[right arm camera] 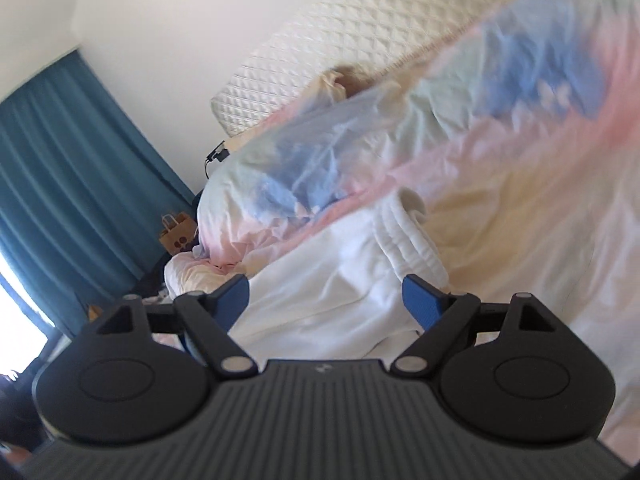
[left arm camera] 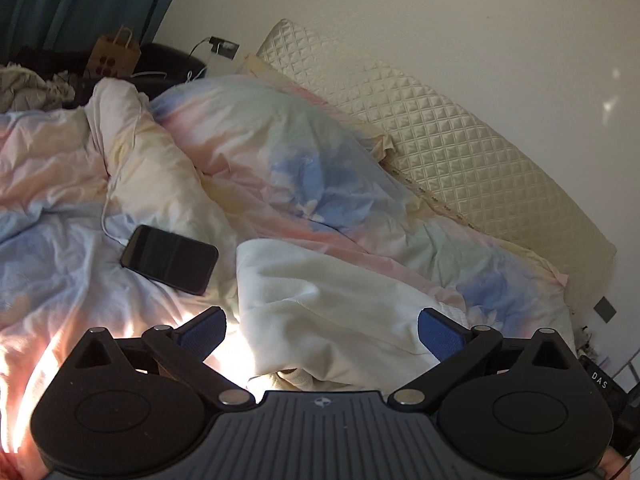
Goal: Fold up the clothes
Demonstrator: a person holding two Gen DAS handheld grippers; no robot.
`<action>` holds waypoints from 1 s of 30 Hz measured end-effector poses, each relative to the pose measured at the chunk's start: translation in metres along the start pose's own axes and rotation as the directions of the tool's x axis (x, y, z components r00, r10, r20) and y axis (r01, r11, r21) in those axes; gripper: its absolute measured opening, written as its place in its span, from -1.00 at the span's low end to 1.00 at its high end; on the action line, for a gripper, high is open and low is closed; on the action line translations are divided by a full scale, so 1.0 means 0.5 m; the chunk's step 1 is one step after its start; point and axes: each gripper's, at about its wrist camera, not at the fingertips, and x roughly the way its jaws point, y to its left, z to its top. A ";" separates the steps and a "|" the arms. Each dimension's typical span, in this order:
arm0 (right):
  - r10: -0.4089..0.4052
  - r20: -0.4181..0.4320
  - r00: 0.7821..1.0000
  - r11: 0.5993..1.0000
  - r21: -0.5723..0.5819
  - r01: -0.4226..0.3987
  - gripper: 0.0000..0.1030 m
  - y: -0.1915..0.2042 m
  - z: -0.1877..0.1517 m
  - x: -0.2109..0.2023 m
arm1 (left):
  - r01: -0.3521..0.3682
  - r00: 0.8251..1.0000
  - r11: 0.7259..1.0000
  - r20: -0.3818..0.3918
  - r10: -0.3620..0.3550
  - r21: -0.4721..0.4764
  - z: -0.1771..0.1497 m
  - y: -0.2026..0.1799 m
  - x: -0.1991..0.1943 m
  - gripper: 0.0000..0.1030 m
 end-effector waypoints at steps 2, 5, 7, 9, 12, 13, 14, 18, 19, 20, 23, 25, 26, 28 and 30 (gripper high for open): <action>-0.019 0.012 1.000 0.997 -0.068 0.020 0.67 0.038 0.002 -0.032 | -0.028 0.999 0.999 0.025 0.027 0.045 0.005 -0.020 -0.053 0.99; -0.030 0.015 0.999 0.988 -0.151 0.032 0.67 0.091 -0.003 -0.070 | -0.087 0.995 0.991 0.060 0.081 0.103 0.005 -0.033 -0.129 0.99; -0.033 0.016 0.999 0.979 -0.199 0.035 0.67 0.124 -0.017 -0.094 | -0.117 0.991 0.984 0.078 0.107 0.133 -0.001 -0.039 -0.175 0.99; -0.040 0.021 0.999 0.969 -0.245 0.044 0.65 0.155 -0.034 -0.118 | -0.139 0.988 0.978 0.092 0.126 0.153 -0.010 -0.045 -0.215 0.99; -0.058 0.035 0.998 0.953 -0.294 0.066 0.65 0.189 -0.067 -0.152 | -0.167 0.983 0.971 0.107 0.150 0.172 -0.031 -0.053 -0.270 0.99; -0.064 0.039 0.997 0.949 -0.308 0.073 0.65 0.199 -0.077 -0.163 | -0.177 0.981 0.969 0.112 0.159 0.174 -0.039 -0.054 -0.285 0.99; -0.068 0.037 0.997 0.943 -0.323 0.076 0.65 0.209 -0.089 -0.172 | -0.187 0.979 0.966 0.117 0.168 0.177 -0.047 -0.055 -0.301 0.99; -0.094 0.019 0.995 0.927 -0.362 0.094 0.65 0.240 -0.133 -0.205 | -0.189 0.979 0.959 0.110 0.169 0.209 -0.082 -0.066 -0.340 0.99; -0.102 0.019 0.995 0.924 -0.369 0.102 0.65 0.246 -0.143 -0.212 | -0.187 0.980 0.957 0.112 0.166 0.223 -0.092 -0.071 -0.350 0.99; -0.106 0.025 0.994 0.923 -0.369 0.108 0.65 0.250 -0.152 -0.219 | -0.188 0.979 0.954 0.118 0.164 0.231 -0.099 -0.075 -0.357 0.99; -0.118 0.016 0.993 0.925 -0.363 0.115 0.65 0.253 -0.181 -0.225 | -0.198 0.977 0.948 0.131 0.169 0.251 -0.130 -0.084 -0.375 0.99; -0.133 0.001 0.991 0.923 -0.364 0.124 0.65 0.256 -0.201 -0.224 | -0.204 0.976 0.945 0.134 0.175 0.255 -0.154 -0.083 -0.385 0.99; -0.141 -0.007 0.990 0.922 -0.365 0.129 0.65 0.257 -0.212 -0.223 | -0.207 0.975 0.944 0.131 0.178 0.258 -0.165 -0.081 -0.389 0.99; -0.145 -0.009 0.989 0.914 -0.384 0.130 0.65 0.266 -0.228 -0.227 | -0.213 0.975 0.939 0.125 0.185 0.270 -0.185 -0.076 -0.391 0.99; -0.148 -0.005 0.989 0.903 -0.408 0.133 0.65 0.279 -0.241 -0.232 | -0.221 0.973 0.941 0.125 0.194 0.256 -0.190 -0.068 -0.392 0.99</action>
